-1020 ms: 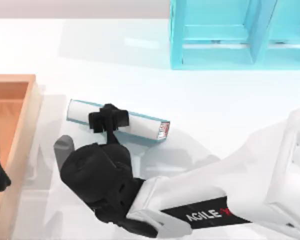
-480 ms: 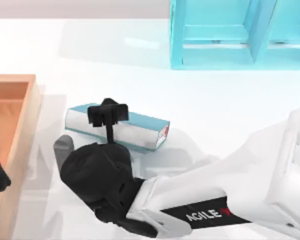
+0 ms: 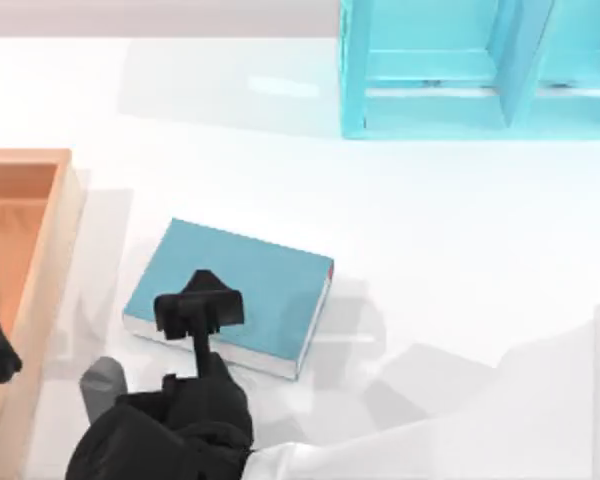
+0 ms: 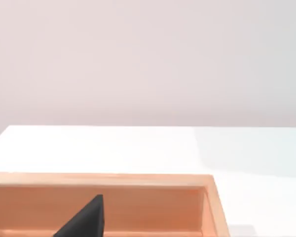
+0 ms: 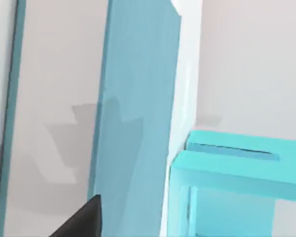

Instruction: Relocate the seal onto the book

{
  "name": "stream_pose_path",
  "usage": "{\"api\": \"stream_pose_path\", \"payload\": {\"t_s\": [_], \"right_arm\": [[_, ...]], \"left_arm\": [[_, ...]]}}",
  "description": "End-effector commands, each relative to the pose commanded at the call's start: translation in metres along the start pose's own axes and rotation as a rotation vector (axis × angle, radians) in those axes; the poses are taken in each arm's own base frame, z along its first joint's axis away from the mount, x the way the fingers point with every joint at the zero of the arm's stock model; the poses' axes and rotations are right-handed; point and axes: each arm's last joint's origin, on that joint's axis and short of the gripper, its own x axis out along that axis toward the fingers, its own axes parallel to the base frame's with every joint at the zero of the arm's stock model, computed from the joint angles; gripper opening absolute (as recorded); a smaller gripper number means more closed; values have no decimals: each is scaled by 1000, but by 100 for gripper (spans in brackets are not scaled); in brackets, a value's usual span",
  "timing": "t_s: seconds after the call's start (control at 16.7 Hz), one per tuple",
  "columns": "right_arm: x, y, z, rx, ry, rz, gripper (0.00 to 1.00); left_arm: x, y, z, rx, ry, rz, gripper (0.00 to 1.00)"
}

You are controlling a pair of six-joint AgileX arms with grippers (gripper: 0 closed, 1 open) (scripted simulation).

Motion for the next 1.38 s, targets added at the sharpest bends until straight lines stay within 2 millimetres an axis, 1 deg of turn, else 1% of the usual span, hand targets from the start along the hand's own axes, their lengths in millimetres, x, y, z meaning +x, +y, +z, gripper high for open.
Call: {"api": "stream_pose_path", "payload": {"t_s": [0.24,0.36,0.48,0.72,0.84,0.96,1.08,1.14,1.26,1.38], "right_arm": [[-54,11,0,2,-6,-14,100],[-70,13,0,5,-17,-28,100],[-74,13,0,6,-21,-31,100],[-72,13,1,6,-18,-29,100],[-66,8,-7,24,-13,-7,100],[-53,-5,-28,69,0,43,100],[-37,-23,-62,149,19,111,100],[-29,-33,-83,205,30,147,100],[-19,-55,-131,353,49,208,100],[-16,-74,-186,544,56,241,100]], "left_arm": [[0,0,0,0,0,0,100],[0,0,0,0,0,0,100],[0,0,0,0,0,0,100],[0,0,0,0,0,0,100],[0,0,0,0,0,0,100],[0,0,0,0,0,0,100],[0,0,0,0,0,0,100],[0,0,0,0,0,0,100],[0,0,0,0,0,0,100],[0,0,0,0,0,0,100]]}}
